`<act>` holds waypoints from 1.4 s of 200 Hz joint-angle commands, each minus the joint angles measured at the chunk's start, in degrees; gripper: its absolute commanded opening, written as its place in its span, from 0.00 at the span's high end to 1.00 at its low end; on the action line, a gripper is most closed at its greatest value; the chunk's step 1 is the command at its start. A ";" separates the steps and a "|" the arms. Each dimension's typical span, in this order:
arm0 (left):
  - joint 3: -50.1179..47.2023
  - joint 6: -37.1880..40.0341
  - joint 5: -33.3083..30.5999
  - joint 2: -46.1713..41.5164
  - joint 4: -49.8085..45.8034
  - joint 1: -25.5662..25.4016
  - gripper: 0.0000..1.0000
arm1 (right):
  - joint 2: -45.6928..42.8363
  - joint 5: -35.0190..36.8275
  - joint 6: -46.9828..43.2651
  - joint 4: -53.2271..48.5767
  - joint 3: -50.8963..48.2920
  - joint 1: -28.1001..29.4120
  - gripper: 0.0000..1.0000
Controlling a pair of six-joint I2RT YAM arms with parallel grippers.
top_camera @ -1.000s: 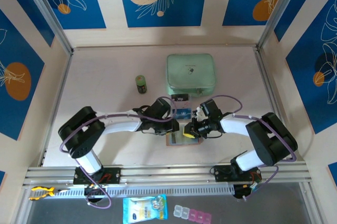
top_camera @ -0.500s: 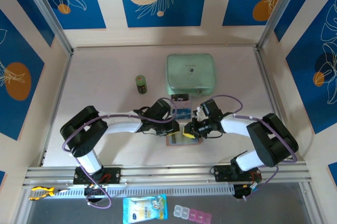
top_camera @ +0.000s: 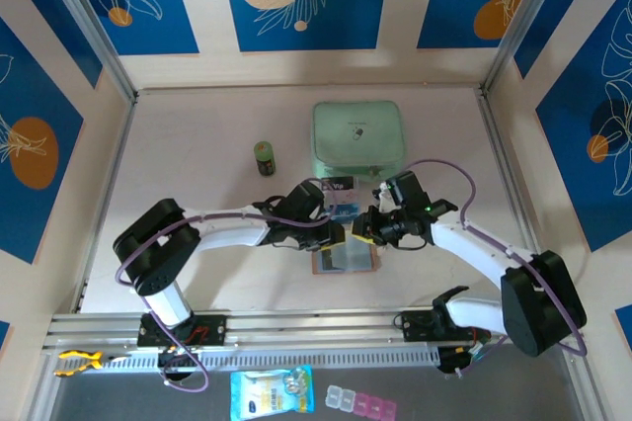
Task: Take the credit cards out of the card holder
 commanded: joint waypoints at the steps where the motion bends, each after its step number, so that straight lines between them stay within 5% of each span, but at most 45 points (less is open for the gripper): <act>1: 2.88 0.89 1.81 1.31 -1.13 -1.09 0.64 | -2.12 1.73 -1.35 -6.37 1.43 -1.02 0.76; 75: 8.34 1.47 3.31 6.91 -1.17 -2.58 0.53 | -7.00 6.55 -2.48 -14.44 3.71 -5.15 0.73; 191: 11.55 1.49 4.63 13.18 -0.30 -3.38 0.46 | -10.46 4.33 -4.00 -17.25 4.32 -10.01 0.72; 280: 7.15 6.23 -2.57 2.07 -4.79 -2.66 0.47 | -8.67 -1.42 -2.37 -11.08 2.71 -6.25 0.73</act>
